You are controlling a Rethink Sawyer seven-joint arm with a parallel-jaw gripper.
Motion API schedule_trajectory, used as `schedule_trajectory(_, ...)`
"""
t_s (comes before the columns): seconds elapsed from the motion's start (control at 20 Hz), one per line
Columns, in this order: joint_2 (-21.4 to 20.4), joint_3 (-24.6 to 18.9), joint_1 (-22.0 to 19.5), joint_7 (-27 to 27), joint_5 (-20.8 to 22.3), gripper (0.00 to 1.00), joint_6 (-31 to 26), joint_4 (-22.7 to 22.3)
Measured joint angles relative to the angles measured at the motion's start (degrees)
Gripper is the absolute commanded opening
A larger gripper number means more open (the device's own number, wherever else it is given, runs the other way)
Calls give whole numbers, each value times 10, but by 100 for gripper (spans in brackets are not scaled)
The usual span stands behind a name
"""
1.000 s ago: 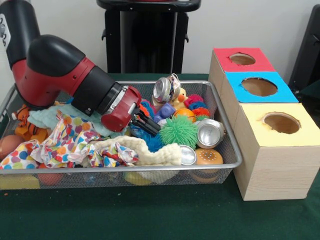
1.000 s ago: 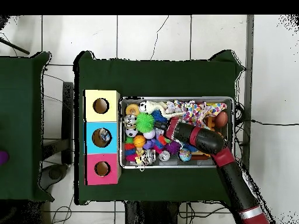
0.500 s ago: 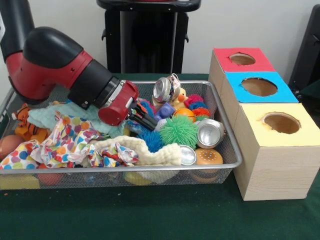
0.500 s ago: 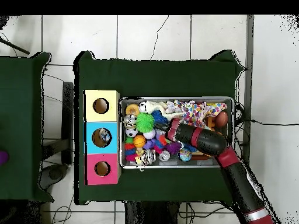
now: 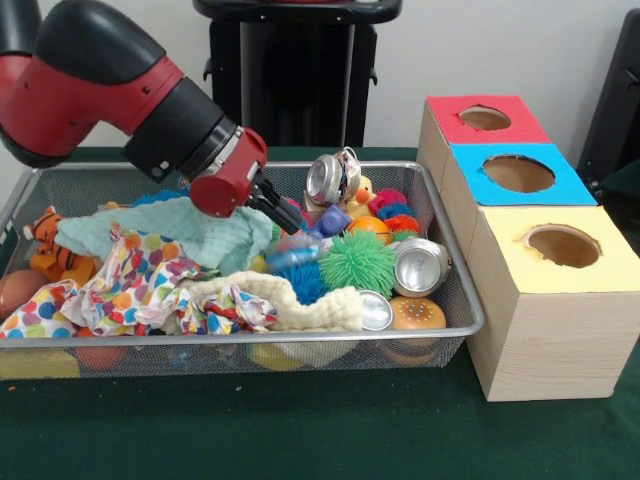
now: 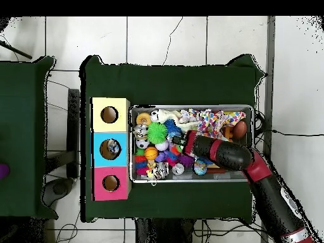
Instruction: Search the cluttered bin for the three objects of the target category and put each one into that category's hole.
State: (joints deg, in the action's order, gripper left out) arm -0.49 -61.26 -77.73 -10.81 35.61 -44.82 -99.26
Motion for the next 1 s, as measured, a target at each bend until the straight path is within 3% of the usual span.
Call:
schedule_trajectory(0.6,-73,0,14,0,-4,0,5,-23)
schedule_trajectory(1.0,-77,2,16,0,-4,0,19,-23)
